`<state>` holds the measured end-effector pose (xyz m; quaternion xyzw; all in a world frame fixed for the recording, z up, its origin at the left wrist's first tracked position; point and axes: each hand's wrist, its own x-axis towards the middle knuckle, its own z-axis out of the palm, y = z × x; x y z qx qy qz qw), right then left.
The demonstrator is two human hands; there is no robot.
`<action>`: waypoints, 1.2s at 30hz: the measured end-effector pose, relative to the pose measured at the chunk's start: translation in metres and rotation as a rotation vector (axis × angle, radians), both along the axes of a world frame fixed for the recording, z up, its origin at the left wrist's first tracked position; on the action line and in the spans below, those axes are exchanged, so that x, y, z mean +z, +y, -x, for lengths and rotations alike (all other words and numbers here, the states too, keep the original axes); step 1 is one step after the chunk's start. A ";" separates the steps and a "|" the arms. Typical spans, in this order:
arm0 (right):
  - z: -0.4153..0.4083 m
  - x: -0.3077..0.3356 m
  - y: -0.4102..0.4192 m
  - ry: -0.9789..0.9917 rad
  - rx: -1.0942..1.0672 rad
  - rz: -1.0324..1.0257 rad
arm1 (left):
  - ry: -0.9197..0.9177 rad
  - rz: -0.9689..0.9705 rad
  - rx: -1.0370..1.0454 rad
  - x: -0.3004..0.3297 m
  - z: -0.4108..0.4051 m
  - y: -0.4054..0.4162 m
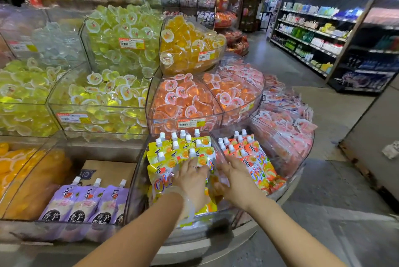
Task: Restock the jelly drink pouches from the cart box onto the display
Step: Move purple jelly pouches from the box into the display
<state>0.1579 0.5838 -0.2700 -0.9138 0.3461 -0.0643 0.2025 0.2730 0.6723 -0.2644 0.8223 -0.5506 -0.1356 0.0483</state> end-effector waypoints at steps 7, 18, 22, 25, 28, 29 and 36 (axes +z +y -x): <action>0.102 0.011 -0.043 0.080 -0.186 0.072 | 0.004 -0.020 -0.179 0.020 0.100 -0.060; 0.350 0.018 -0.119 0.274 -0.520 0.038 | -0.188 -0.012 -0.503 0.025 0.315 -0.179; 0.433 0.016 -0.134 0.291 -0.667 0.029 | -0.172 -0.037 -0.627 0.020 0.394 -0.216; 0.481 0.010 -0.146 0.318 -0.763 -0.020 | -0.169 -0.048 -0.723 0.017 0.445 -0.248; 0.525 0.002 -0.163 0.337 -0.830 -0.046 | -0.173 -0.057 -0.819 0.013 0.491 -0.283; 0.538 -0.001 -0.171 0.334 -0.853 -0.062 | -0.170 -0.062 -0.847 0.010 0.506 -0.297; 0.622 -0.007 -0.268 0.357 -0.997 -0.096 | -0.164 -0.081 -1.021 0.004 0.608 -0.412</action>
